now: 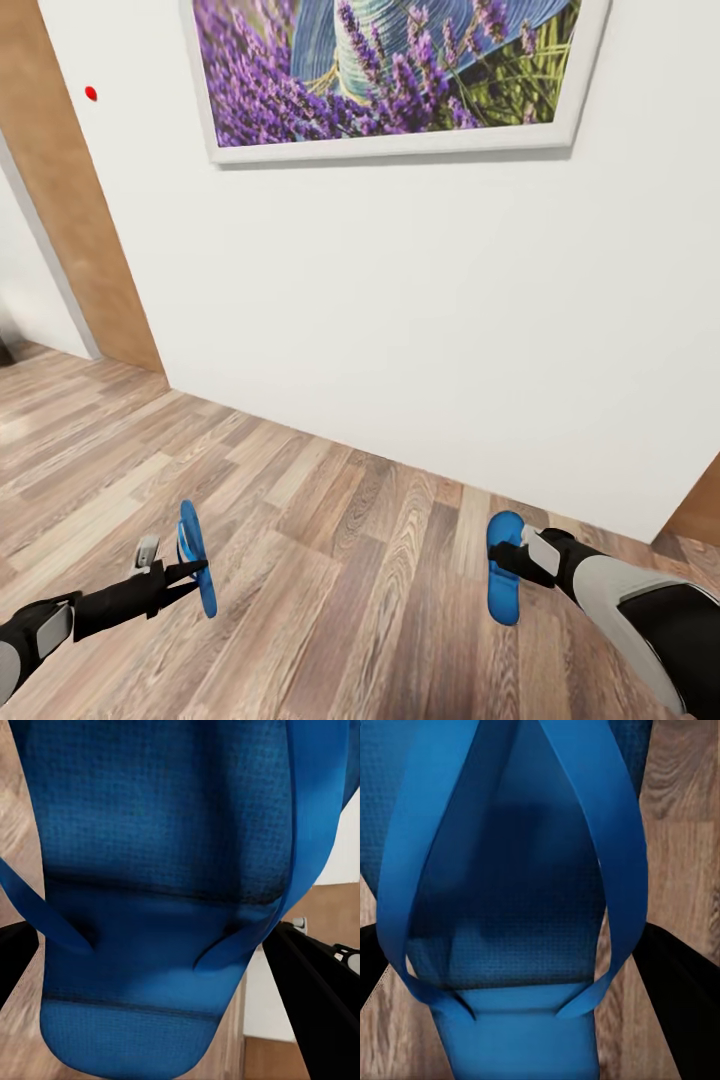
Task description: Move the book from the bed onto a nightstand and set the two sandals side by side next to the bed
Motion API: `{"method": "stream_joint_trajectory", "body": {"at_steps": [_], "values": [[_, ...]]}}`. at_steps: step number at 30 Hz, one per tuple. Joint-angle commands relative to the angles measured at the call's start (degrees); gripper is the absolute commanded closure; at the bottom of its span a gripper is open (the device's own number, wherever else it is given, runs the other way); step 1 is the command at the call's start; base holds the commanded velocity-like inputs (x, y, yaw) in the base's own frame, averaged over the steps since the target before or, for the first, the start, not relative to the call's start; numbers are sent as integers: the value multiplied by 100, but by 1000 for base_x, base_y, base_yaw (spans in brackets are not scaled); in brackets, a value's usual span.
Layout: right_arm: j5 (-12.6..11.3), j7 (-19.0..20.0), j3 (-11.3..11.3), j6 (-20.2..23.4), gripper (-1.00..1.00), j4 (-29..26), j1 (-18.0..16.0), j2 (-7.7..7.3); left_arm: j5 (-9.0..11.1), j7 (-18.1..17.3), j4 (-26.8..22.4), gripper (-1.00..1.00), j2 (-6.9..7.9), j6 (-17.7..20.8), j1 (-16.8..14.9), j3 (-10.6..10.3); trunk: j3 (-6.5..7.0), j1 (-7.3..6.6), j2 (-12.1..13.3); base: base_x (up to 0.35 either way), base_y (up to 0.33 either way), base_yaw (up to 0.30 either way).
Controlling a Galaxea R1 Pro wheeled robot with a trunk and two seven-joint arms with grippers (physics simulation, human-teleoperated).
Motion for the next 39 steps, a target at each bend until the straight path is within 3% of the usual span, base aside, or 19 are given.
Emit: {"method": "stream_joint_trajectory", "body": {"at_steps": [1,39], "values": [[-69,-14,46,20,100,1,-5,0,-24,-17,0,100,0,60,-4,57,-7,-1,-3,0,0,253],[-65,-30,62,11,100,1,1,20,-23,-17,0,100,0,60,-4,64,-80,-1,-3,0,0,251]]}}
